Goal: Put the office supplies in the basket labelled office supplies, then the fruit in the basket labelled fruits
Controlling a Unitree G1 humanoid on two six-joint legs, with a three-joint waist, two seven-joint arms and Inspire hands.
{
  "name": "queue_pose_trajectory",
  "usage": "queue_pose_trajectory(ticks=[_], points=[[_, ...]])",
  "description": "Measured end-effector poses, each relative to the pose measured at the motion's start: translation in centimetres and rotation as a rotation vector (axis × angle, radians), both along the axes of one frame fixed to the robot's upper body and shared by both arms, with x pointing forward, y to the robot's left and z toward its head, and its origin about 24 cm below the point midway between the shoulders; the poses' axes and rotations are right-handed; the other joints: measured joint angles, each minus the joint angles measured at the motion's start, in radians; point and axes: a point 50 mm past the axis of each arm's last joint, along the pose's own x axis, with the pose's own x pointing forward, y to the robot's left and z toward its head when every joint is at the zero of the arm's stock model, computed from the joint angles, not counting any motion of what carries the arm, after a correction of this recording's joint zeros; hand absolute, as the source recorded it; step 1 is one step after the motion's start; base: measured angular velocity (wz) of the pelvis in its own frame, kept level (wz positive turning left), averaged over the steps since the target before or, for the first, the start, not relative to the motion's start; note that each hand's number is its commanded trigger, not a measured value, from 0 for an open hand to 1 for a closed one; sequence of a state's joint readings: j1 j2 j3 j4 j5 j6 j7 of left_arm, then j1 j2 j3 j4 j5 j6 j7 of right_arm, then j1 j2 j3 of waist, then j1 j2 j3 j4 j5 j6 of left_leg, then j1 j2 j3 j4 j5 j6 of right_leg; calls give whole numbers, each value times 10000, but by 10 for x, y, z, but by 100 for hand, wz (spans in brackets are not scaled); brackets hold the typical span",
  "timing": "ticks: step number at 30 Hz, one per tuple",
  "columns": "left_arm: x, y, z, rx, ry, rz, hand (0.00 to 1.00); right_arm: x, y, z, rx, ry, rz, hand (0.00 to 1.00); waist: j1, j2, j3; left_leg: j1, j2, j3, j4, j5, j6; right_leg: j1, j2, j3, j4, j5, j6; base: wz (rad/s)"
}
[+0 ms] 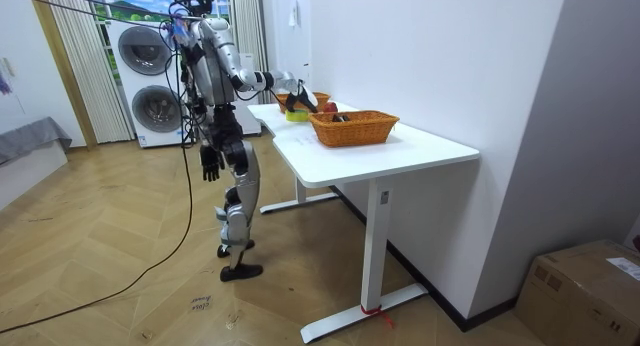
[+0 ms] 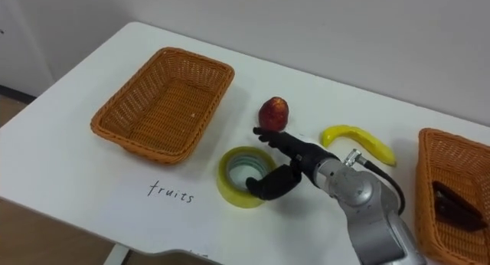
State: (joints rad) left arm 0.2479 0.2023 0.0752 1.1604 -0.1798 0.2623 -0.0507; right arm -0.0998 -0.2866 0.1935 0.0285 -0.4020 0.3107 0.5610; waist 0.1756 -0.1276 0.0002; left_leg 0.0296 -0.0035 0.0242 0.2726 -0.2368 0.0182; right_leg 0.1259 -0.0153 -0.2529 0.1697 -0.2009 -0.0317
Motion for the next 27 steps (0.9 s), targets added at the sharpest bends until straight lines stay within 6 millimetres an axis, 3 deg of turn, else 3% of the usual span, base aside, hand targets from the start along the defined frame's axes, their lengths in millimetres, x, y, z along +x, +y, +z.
queue_pose_trajectory(ticks=[15, 21, 22, 23, 27], points=[[15, 3, 0, 49, -340, -88, 0, 1, -6, -1, -195, 665, 488, 0, 219, -25, 11, -3, -22, -22, -39, 2, 3, -43, 2, 15, -4, 5, 9, 0], [17, 10, 2, 225, -343, -134, 0, 7, -5, 1, -252, 915, 762, 3, 242, -160, 68, -16, -19, -17, -29, -1, 5, -38, 28, -3, -12, 6, 9, 0], [17, 10, 2, 233, -333, -134, 0, 8, -5, 1, -254, 980, 790, 66, 242, -176, 68, -18, -23, -17, -23, -4, 9, -38, 27, -3, -13, 6, 9, 0], [18, 10, 2, 243, -356, -144, 0, 9, -6, 1, -262, 1020, 809, 100, 242, -195, 69, -18, -24, -18, -23, -4, 10, -41, 26, -2, -15, 7, 11, 0], [22, 12, 2, 296, -435, -177, 0, 10, -6, 1, -362, 973, 770, 100, 251, -252, 66, -18, -24, 1, -14, -4, 10, -42, 28, -12, -13, 8, 13, 0]])
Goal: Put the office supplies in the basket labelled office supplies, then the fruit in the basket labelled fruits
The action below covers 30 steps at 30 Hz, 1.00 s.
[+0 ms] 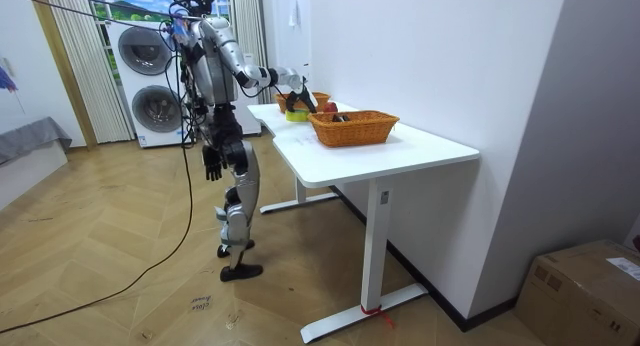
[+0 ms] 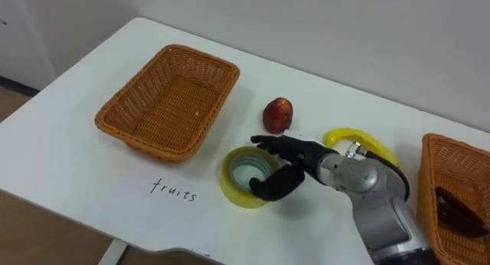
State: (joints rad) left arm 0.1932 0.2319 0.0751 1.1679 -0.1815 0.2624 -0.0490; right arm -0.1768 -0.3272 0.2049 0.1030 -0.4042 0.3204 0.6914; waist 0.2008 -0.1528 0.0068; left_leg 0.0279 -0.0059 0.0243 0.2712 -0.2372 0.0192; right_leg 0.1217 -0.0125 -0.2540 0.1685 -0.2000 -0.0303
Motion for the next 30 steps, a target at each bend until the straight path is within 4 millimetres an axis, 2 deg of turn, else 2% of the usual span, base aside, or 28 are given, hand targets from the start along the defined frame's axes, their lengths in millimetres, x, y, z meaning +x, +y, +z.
queue_pose_trajectory(ticks=[3, 11, 15, 20, 30], points=[[2, 1, 0, 69, -45, -17, 0, 5, -2, 1, -426, -250, -177, 100, 63, -17, -4, -5, 0, 11, 5, -2, 2, -3, 8, -7, 1, 1, 2, 0], [9, 5, 1, 448, -157, -81, 0, 12, -2, -4, -1992, -444, -85, 100, 520, -80, -18, -49, 12, -57, 21, -28, 32, 39, 9, -226, 29, 21, 29, 6], [9, 5, 1, 468, -145, -84, 0, 11, -4, -5, -2031, -369, -121, 100, 538, -43, -17, -40, 5, -66, 22, -42, 50, 112, 0, -231, 27, 25, 35, 0], [11, 5, 1, 541, -165, -97, 0, 11, -6, -7, -2139, -333, -226, 100, 541, 107, -12, 2, 44, -114, 22, -59, 77, 92, -25, -234, 29, 50, 78, 0], [11, 5, 1, 669, -114, -62, 0, 11, -6, -6, -2088, -309, -206, 100, 540, 96, -12, -3, 53, -108, 18, -59, 78, 86, -15, -237, 43, 54, 81, 0]])
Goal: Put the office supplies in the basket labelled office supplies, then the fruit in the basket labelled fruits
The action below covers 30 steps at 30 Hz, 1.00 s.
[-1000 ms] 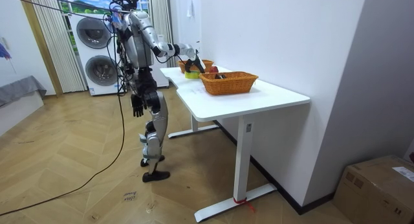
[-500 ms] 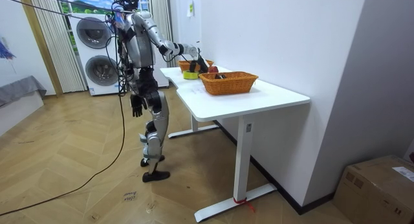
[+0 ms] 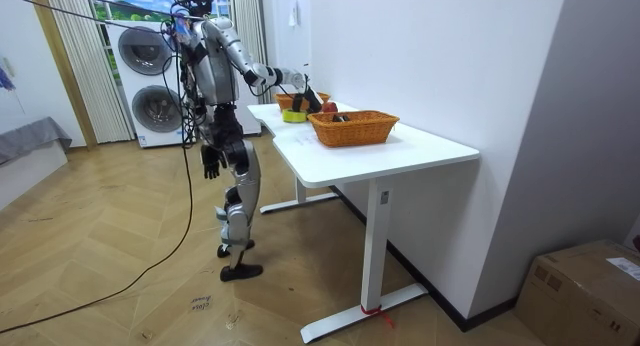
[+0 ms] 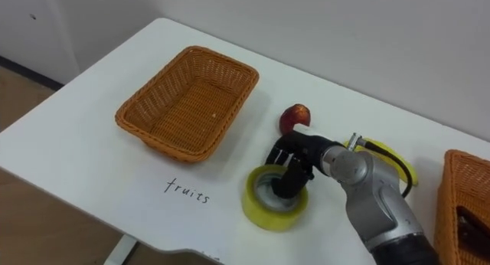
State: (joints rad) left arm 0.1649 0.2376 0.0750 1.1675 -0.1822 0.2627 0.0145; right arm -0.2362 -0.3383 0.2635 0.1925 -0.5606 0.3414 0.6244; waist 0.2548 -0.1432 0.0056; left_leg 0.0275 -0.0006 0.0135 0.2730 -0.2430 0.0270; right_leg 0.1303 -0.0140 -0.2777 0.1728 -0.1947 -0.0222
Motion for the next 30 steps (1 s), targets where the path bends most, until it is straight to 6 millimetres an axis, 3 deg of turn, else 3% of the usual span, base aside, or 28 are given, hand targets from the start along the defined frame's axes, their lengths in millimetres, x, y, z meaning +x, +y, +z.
queue_pose_trajectory(ticks=[11, 15, 22, 25, 30], points=[[2, 2, 1, 90, -103, -40, 0, -1, 1, 2, 166, -337, -112, 100, -21, -123, -21, 0, -63, 93, -22, 3, 2, 7, 21, 174, 17, 3, -2, -1], [3, 3, 1, 236, -172, 83, 0, -11, -2, -1, 472, -624, -464, 100, -64, -156, -30, -18, -71, 79, 3, -14, 28, -51, 17, 250, 2, 19, 24, -1], [-16, 1, 0, 418, 209, 310, 0, -28, -13, -4, 1393, -938, -1107, 100, -758, -10, -32, 44, -52, 183, -14, -10, 68, -12, -37, 360, 6, 48, 73, -5], [-24, -6, -2, 220, 136, 629, 0, -31, -28, -1, 1308, -1200, -1645, 100, -1161, 253, 14, 66, -61, 251, -15, -6, 112, -23, -59, 466, 38, 71, 113, -10], [-38, -7, -2, 109, 89, 1115, 0, -31, -50, 21, 1367, -2523, -2676, 100, -1746, 540, -22, 168, -58, 404, -66, 3, 138, -50, -159, 550, 145, 67, 121, -10]])
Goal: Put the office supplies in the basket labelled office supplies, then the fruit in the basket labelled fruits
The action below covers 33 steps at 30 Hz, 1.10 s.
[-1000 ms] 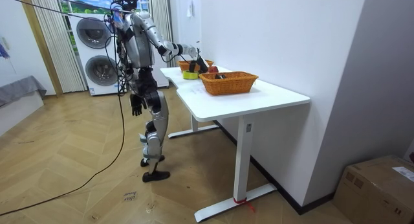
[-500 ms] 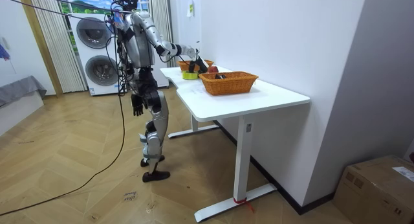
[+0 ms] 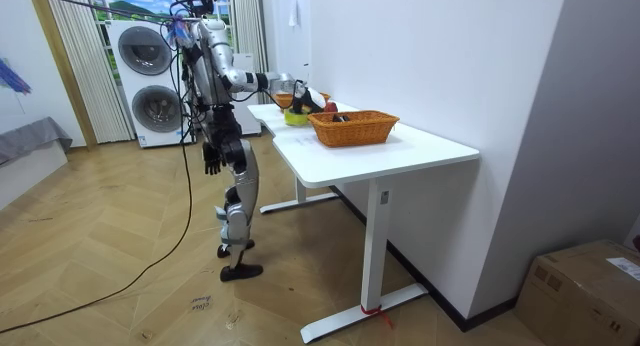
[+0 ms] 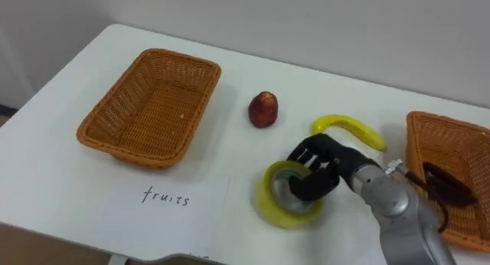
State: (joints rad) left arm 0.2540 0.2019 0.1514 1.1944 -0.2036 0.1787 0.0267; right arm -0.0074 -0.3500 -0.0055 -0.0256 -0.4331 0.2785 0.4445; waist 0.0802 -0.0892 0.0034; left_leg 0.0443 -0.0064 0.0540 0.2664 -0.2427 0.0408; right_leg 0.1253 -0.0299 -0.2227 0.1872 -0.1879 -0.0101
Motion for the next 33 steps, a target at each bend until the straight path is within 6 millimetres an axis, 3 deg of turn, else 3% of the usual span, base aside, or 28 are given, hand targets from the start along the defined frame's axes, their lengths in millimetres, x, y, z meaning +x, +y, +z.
queue_pose_trajectory(ticks=[5, 11, 23, 33], points=[[2, 1, 0, -48, -339, -69, 0, -1, -13, 13, -86, -917, -682, 100, -220, 49, -1, 155, -8, 40, 4, -2, 4, 144, -5, 47, -13, -6, 9, 0], [-10, -2, 0, -108, -15, 38, 0, 0, -17, 18, -190, -1406, -977, 100, -242, 59, -1, 213, -28, 155, 51, -34, 55, 183, 33, 237, -12, -30, 52, -5], [-24, -4, 1, -290, 422, 173, 0, 2, -19, 34, 250, -3069, -1754, 100, -474, 194, -36, 391, -50, 159, -52, -53, 96, 312, 10, 183, -18, -33, 109, 0], [-23, -4, 1, -492, 242, 352, 0, -3, -47, 49, 663, -4476, -3584, 100, -799, 276, -59, 300, -45, 255, -74, -57, 100, 162, -15, 256, 14, -38, 117, -3]])
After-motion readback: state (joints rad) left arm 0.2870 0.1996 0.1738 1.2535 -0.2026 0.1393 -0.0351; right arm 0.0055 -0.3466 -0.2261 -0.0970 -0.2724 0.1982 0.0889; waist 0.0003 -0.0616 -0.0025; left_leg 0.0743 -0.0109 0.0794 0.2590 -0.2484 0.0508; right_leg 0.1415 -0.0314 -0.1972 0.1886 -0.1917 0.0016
